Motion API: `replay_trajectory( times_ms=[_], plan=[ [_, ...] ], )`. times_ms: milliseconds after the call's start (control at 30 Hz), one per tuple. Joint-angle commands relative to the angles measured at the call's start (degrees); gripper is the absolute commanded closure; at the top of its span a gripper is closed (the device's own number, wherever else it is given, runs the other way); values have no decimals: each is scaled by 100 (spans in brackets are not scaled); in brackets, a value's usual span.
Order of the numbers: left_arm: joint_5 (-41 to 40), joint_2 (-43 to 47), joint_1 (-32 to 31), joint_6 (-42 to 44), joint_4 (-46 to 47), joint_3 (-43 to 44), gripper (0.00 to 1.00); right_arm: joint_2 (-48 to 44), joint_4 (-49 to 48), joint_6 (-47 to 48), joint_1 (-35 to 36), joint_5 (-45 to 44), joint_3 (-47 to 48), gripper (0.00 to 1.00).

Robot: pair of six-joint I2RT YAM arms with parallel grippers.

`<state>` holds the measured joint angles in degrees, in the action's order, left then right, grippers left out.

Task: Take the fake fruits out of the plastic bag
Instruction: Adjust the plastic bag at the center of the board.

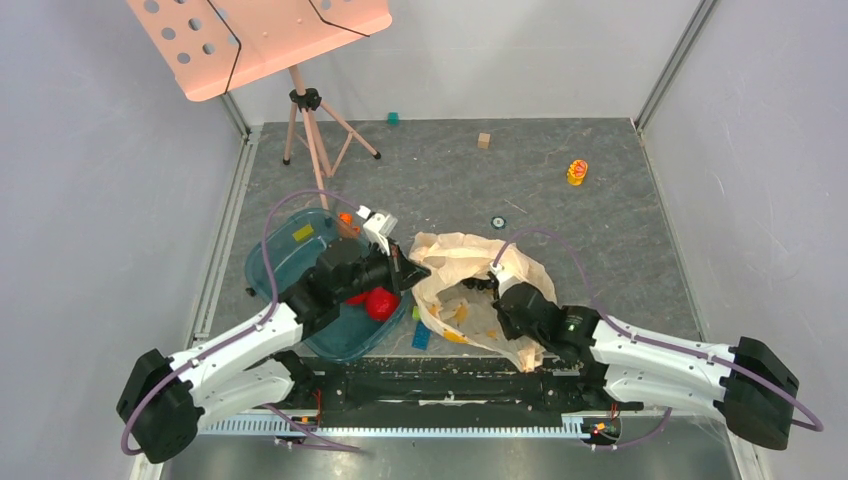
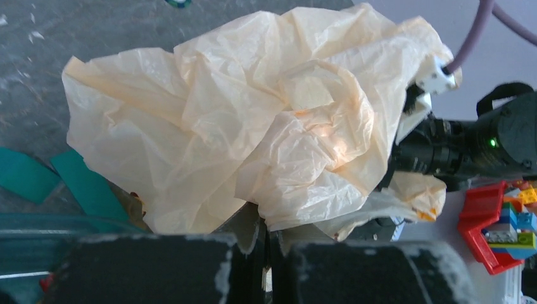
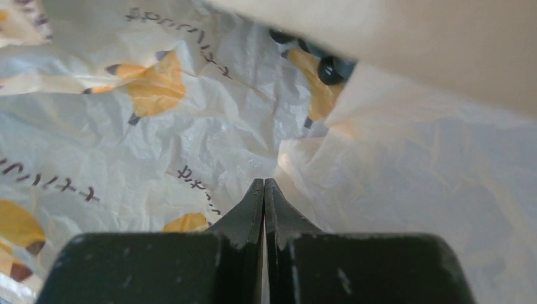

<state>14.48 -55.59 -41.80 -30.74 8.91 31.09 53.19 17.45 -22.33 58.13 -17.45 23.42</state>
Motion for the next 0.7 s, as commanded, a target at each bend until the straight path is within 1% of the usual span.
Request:
replay_trajectory(
  times_ms=[0,200,367,500,667],
  plan=[
    [-453,387,-328,-342,23,-330,98,-161,310,-503,5,-676,-199,100],
    [-828,693,-627,-604,56,-506,98,-637,386,-1045,5,-1190,-480,100],
    [-1047,750,-824,-663,111,-469,98,-1248,360,-1177,6,-1405,-488,100],
    [-1105,598,-977,-661,125,-363,98,-1634,80,-1032,6,-1179,-439,100],
    [-1252,364,-1269,-720,313,-319,98,-1829,-424,-857,4,-862,-275,97]
  ],
)
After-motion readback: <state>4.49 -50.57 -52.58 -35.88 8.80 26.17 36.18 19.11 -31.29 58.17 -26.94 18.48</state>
